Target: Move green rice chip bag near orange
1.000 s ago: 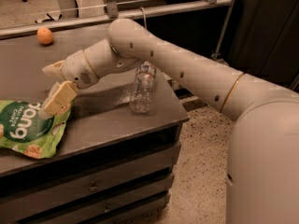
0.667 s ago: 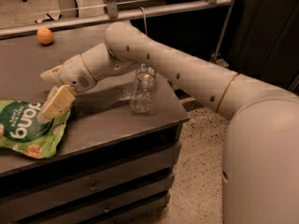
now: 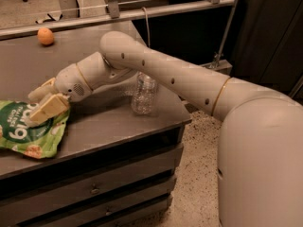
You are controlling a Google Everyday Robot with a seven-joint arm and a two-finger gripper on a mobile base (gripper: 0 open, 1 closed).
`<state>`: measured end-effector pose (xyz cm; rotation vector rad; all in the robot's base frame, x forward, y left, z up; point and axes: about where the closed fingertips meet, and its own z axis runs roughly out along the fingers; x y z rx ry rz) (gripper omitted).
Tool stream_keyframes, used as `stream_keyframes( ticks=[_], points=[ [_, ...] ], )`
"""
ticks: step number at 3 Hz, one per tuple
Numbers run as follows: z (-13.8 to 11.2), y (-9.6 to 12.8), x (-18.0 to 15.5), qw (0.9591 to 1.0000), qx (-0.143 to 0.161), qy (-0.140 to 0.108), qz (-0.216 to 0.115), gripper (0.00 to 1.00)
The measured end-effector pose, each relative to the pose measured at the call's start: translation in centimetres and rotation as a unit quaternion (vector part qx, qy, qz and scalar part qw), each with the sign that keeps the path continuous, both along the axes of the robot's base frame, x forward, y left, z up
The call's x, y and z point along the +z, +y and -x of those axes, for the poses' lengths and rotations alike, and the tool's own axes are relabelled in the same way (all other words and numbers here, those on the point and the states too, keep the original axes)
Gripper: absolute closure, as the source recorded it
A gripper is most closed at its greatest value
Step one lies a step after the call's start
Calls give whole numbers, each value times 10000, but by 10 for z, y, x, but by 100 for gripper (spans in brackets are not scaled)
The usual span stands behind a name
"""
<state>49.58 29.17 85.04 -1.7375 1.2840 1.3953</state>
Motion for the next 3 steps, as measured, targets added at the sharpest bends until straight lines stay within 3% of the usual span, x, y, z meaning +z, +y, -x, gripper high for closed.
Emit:
stream_keyframes(
  ticks=[2,3],
  points=[
    [-2,-8,2,9997,-241,-3,26,80],
    [-16,-20,15,9985,-501,-222,20,100]
  ],
)
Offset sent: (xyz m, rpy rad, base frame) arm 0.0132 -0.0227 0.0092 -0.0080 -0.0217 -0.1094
